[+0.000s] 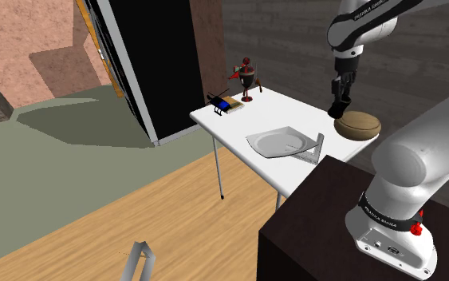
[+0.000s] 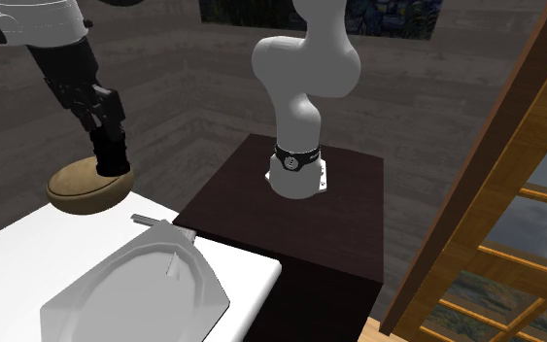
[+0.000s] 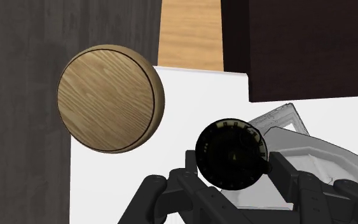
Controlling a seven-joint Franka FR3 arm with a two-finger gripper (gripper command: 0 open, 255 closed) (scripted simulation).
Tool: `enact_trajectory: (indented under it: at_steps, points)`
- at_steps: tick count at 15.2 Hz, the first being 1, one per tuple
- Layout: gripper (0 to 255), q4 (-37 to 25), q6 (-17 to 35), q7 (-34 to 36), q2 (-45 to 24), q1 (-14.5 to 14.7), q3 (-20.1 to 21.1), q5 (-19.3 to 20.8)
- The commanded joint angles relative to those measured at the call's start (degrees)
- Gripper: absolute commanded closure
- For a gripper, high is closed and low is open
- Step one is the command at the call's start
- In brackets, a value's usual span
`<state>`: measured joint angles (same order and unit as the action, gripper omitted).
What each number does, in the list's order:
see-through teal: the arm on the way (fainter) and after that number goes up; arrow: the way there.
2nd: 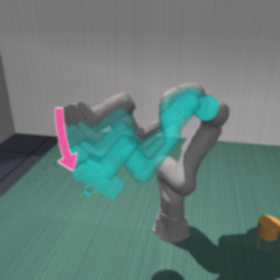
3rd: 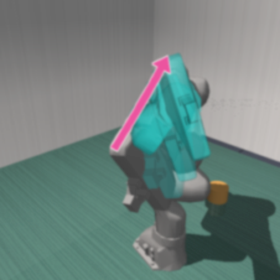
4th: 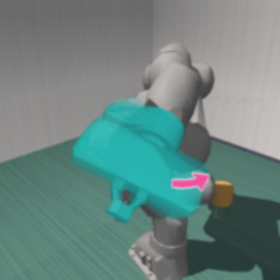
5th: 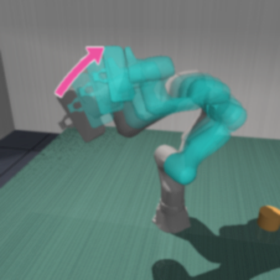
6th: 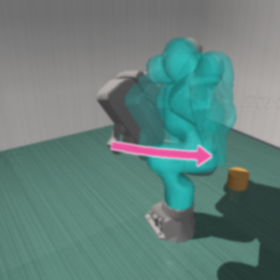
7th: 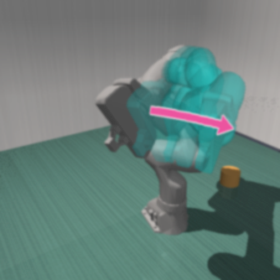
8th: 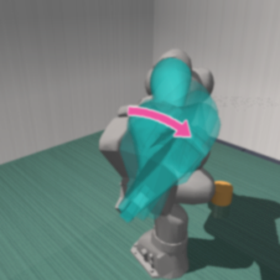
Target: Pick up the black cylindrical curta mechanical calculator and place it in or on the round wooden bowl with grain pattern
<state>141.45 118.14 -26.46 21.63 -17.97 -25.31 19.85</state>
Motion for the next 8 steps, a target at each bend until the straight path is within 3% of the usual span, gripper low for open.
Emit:
enact_trajectory:
  at_steps: [1, 8]
  points:
    - [255, -2.8, 0.6, -3.5, -2.7, -0.6, -2.4, -0.1]
    - [255, -13.2, 1.9, -15.5, -12.7, -2.2, -9.9, -3.9]
